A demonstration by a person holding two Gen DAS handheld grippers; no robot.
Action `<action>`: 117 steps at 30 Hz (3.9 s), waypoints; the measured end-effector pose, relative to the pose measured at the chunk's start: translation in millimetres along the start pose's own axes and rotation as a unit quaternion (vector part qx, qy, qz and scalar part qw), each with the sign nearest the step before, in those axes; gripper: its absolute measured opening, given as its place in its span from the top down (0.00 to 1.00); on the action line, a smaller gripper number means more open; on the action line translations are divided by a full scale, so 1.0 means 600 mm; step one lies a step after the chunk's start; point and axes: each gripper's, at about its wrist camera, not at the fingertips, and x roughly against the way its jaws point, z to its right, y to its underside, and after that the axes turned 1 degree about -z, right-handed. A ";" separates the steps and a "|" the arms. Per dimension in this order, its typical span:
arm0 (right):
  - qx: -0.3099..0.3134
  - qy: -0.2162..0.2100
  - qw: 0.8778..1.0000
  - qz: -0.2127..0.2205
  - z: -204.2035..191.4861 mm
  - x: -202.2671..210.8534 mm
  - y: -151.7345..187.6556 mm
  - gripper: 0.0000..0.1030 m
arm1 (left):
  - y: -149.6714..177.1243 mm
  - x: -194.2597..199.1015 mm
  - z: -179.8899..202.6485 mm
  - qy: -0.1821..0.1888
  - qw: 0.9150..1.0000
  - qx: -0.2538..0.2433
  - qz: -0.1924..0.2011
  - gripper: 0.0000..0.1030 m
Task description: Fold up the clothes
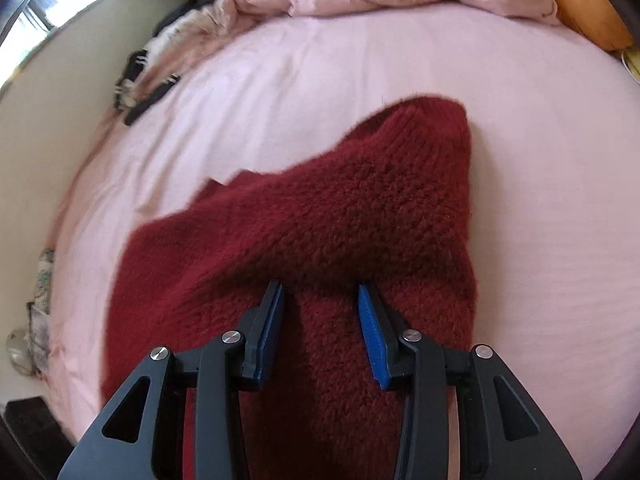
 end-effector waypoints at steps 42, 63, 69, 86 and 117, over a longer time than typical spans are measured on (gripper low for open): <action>-0.022 -0.026 0.996 0.080 -0.114 0.239 0.322 0.16 | 0.097 0.164 0.016 0.049 0.992 0.012 -0.113 0.21; -0.346 -0.313 0.884 0.020 0.038 0.039 0.254 0.16 | 0.070 0.008 -0.059 0.092 0.966 0.242 0.001 0.34; -0.389 -0.287 0.875 0.014 0.071 0.022 0.265 0.83 | 0.038 0.016 -0.059 0.054 0.982 0.179 0.019 0.87; -0.497 -0.336 0.800 0.022 0.118 0.016 0.308 0.50 | 0.020 0.004 -0.046 0.020 0.988 0.149 0.036 0.60; -0.383 -0.292 0.875 0.044 0.099 0.094 0.306 0.68 | 0.027 0.052 -0.068 -0.045 0.986 0.156 0.037 0.59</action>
